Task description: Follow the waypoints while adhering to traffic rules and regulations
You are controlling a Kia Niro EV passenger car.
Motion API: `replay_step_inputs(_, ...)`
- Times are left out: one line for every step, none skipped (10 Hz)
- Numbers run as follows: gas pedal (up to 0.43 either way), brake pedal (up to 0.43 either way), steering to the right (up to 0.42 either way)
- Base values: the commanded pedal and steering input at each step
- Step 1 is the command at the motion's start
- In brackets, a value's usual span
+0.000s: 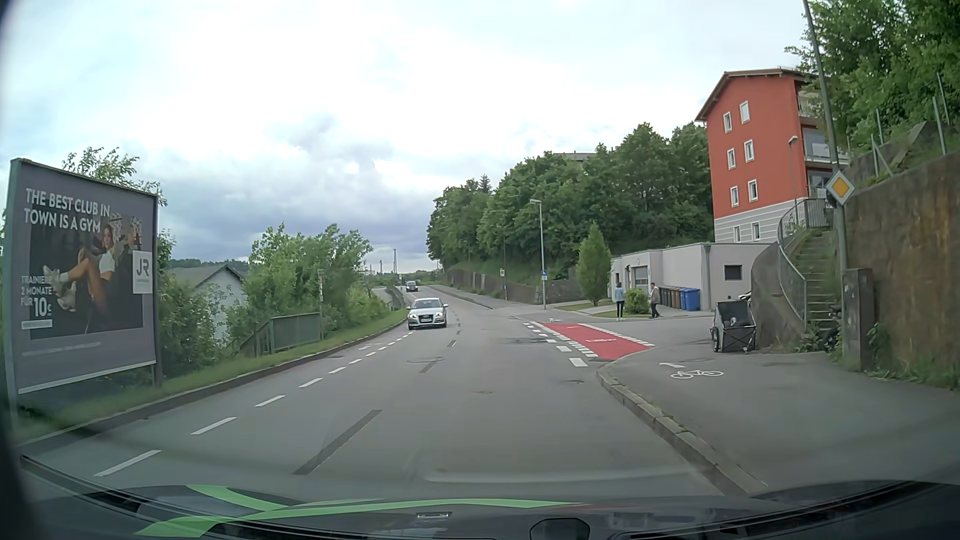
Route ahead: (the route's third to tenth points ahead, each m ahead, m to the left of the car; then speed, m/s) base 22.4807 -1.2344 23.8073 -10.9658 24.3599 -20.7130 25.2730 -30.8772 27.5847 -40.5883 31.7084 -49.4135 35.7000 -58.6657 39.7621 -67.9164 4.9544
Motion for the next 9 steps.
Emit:
replay_step_inputs(0.000, 0.085, -0.020)
replay_step_inputs(0.000, 0.091, -0.019)
replay_step_inputs(0.000, 0.098, -0.019)
replay_step_inputs(0.000, 0.110, -0.019)
replay_step_inputs(0.000, 0.140, -0.019)
replay_step_inputs(0.000, 0.146, -0.018)
replay_step_inputs(0.000, 0.146, -0.016)
replay_step_inputs(0.000, 0.146, -0.015)
replay_step_inputs(0.000, 0.146, -0.015)
